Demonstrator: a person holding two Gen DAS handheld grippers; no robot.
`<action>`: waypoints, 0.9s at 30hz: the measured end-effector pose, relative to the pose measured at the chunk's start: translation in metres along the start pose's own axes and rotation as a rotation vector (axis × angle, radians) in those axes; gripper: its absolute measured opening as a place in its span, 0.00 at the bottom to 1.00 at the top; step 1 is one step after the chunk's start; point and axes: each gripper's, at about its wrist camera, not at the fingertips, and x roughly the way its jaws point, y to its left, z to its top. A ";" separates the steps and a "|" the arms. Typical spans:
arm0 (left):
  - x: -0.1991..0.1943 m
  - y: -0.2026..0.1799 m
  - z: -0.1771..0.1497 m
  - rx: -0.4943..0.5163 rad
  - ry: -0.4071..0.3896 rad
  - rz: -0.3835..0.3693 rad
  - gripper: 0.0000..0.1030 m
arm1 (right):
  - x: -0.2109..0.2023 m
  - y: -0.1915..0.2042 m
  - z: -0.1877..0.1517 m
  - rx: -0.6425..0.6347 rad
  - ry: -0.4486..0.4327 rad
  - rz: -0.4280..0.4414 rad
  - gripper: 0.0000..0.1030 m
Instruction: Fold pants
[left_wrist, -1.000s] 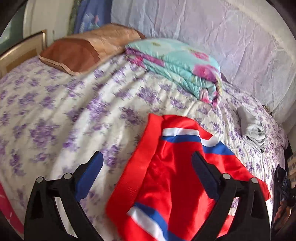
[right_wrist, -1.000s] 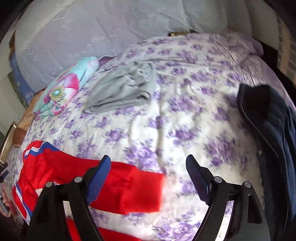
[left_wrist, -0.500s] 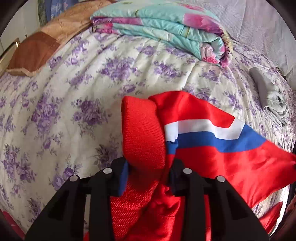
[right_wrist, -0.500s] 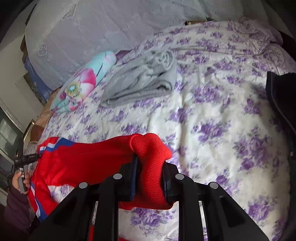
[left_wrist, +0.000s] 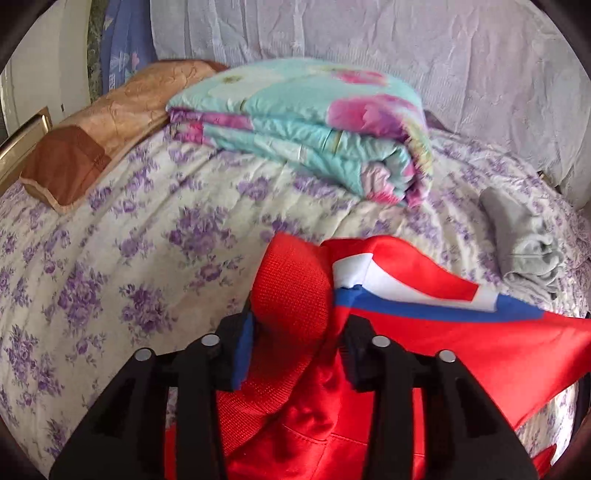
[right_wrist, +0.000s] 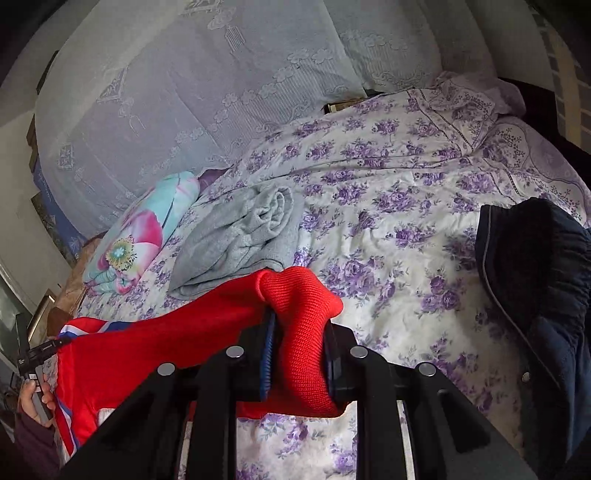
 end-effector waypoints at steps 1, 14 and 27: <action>0.025 0.001 -0.002 0.004 0.074 0.042 0.56 | 0.020 -0.003 -0.005 -0.004 0.058 -0.045 0.22; 0.002 0.053 -0.003 -0.088 0.118 0.007 0.95 | -0.015 -0.005 -0.033 -0.043 0.064 -0.074 0.63; -0.050 0.099 -0.125 -0.189 0.188 -0.142 0.94 | -0.083 0.000 -0.186 -0.009 0.309 0.105 0.71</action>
